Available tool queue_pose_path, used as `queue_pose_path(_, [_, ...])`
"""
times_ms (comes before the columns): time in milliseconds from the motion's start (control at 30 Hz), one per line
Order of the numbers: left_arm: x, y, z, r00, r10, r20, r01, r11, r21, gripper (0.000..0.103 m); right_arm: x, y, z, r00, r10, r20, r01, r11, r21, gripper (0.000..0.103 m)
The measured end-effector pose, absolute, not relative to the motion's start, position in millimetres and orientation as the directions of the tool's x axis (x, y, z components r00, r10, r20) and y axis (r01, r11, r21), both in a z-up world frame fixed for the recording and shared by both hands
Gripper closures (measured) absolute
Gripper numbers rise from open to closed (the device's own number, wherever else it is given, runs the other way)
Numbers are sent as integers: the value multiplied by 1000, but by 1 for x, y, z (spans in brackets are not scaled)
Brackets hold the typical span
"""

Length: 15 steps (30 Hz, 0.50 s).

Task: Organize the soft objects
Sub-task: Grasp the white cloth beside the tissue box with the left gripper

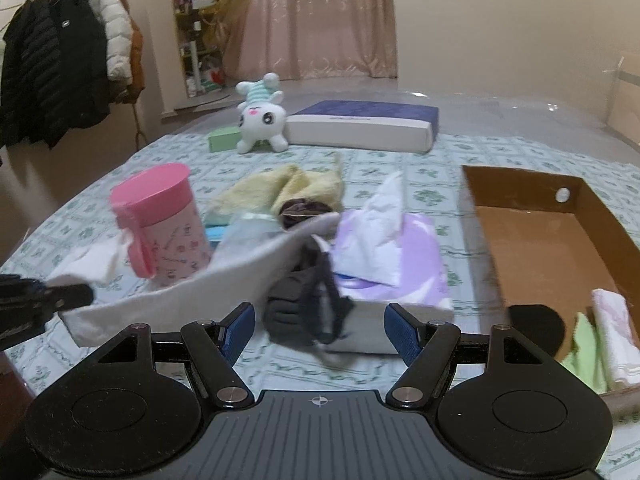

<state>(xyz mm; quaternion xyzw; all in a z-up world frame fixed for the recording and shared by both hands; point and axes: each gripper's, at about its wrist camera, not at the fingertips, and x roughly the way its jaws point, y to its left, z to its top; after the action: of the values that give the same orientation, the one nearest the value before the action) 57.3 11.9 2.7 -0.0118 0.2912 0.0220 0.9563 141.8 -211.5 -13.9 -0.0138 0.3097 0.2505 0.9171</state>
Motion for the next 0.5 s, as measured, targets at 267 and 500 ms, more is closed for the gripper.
queue_pose_path(267, [35,55,-7,794,72,-604,-92,996,-2,96,142,-182,-19,659,466,-591,-495,860,126,31])
queue_pose_path(500, [16,85,-6,780,143,-609,-128,989,68,96,140,-169,-20,652,463,-600,-501,858,118,31])
